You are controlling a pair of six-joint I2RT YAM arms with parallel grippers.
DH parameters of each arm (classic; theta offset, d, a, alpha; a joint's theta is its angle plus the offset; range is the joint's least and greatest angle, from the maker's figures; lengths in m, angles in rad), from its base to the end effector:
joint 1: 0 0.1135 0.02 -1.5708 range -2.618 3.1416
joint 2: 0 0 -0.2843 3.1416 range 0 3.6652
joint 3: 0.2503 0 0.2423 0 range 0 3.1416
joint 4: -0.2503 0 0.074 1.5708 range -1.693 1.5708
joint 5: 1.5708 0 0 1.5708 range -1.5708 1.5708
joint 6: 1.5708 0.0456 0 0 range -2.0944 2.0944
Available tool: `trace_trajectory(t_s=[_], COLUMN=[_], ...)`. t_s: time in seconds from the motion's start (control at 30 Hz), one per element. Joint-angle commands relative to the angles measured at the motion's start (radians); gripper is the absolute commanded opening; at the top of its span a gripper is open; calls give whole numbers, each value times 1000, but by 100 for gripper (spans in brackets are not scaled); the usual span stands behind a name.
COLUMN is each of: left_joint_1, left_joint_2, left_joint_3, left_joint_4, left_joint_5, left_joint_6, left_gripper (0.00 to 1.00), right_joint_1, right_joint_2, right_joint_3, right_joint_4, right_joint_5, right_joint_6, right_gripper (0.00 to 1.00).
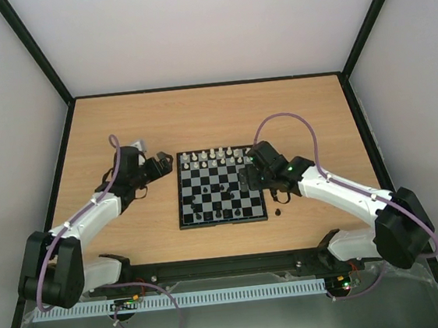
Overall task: Set up the chess pieces on the board
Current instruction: Move the chess piece to the chessboard.
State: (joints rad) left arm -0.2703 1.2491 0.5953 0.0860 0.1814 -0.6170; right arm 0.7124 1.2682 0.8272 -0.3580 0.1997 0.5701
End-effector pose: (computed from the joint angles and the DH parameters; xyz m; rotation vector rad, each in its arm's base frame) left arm 0.2418 -0.0755 0.2242 -0.2727 2.1967 -0.7019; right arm 0.1996 0.1605 0.2539 -0.0726 2.3826 0.3876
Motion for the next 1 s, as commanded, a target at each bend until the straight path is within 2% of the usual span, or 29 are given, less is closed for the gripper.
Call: trace_trajectory(t_s=[0.0,0.37,0.7,0.97], left_joint_1=[-17,-153,-290,-368], left_joint_2=[1,-79,-115,-54], left_joint_3=[25,175,277,300], left_joint_4=[-44,-346,-630,-709], left_joint_5=[-38,-200,-225,-196], left_joint_6=[7,-29,-19,-16], left_gripper=[99,99,99,97], right_joint_1=[-4,-4,-5,-4], right_joint_2=[0,-3,-22,-42], right_joint_3=[41,74,71,59], right_joint_4=[-1,-30,-24,-15], right_joint_5=[-86,-45,-106,-136], right_joint_6=[-55,-103,-107,-108], right_gripper=[97,98,98,98])
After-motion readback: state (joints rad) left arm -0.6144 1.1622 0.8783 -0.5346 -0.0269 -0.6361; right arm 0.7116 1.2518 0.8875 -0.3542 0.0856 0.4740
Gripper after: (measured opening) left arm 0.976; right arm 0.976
